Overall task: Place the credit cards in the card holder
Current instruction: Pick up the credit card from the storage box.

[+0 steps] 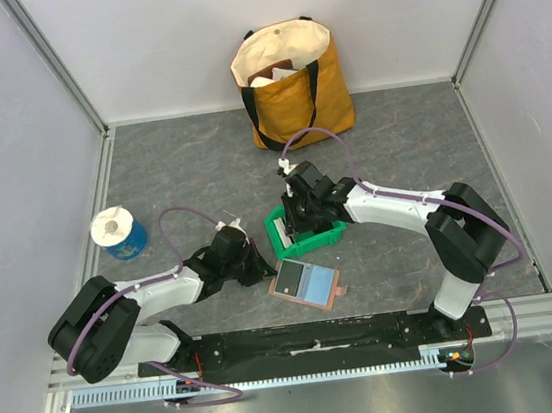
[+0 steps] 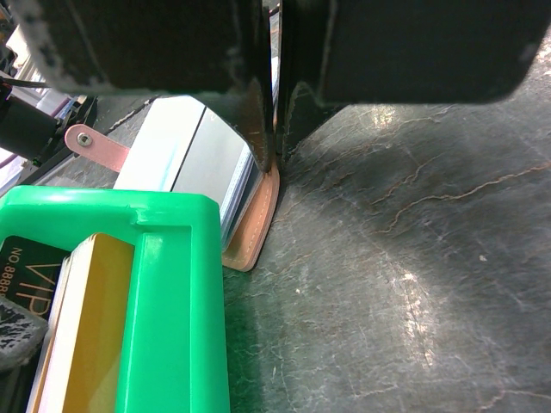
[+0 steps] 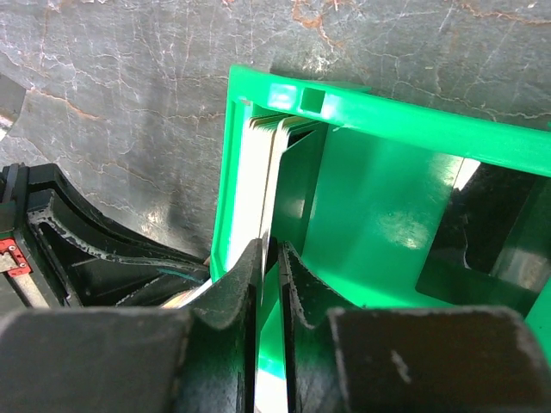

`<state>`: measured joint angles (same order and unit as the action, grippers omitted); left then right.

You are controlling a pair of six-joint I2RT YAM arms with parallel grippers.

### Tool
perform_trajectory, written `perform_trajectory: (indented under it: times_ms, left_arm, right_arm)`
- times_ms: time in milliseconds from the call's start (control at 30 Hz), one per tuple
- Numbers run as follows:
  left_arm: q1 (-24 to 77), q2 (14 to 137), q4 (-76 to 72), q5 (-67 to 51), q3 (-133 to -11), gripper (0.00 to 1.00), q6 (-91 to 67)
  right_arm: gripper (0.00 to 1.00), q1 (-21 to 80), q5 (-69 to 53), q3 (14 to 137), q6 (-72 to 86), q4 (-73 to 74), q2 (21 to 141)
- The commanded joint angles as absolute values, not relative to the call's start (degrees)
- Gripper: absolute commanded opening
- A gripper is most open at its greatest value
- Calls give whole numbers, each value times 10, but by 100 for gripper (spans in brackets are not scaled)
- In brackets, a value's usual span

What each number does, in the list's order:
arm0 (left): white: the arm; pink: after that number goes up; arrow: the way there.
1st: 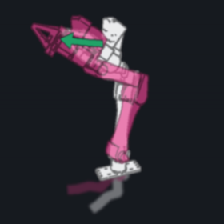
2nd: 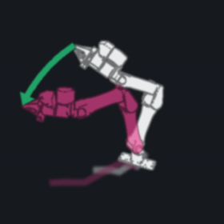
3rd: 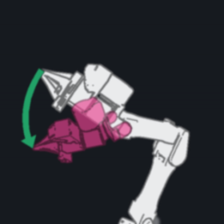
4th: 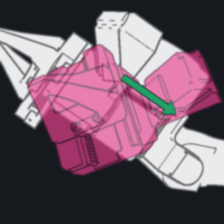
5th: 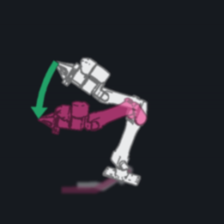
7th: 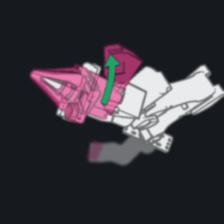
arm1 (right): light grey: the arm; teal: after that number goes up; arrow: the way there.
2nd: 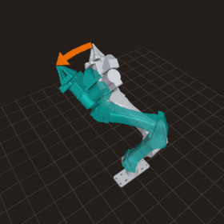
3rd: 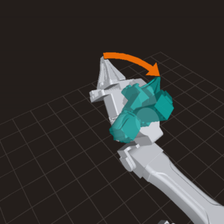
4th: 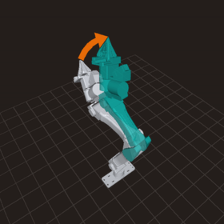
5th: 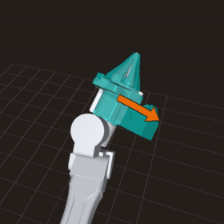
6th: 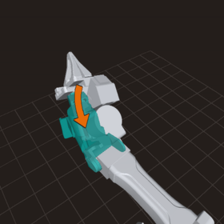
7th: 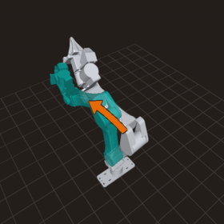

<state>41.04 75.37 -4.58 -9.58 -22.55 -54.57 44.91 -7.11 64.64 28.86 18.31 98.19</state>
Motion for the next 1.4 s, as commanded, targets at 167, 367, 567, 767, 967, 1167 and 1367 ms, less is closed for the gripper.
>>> perform_trajectory:
  times_ms: [167, 367, 567, 767, 967, 1167, 1367]
  left_arm:
    - [416, 776, 34, -64, -204, 2, -527]
    - [417, 775, 34, -64, -203, 2, -527]
    - [416, 771, 33, -63, -200, 2, -528]
    - [416, 764, 33, -66, -192, 2, -530]
    - [416, 744, 33, -72, -176, 2, -539]
    - [418, 733, 24, -83, -164, 2, -546]
    - [428, 723, 21, -78, -149, 2, -571]
  right_arm:
    - [12, 442, -91, 677, 272, 185, 954]
    - [5, 441, -12, 681, 267, 209, 946]
    - [0, 442, 55, 687, 243, 232, 947]
    - [0, 451, 99, 696, 231, 236, 979]
    - [5, 461, 119, 708, 224, 244, 1027]
    - [9, 462, 114, 715, 225, 243, 1046]
    - [0, 462, 120, 716, 224, 244, 1020]
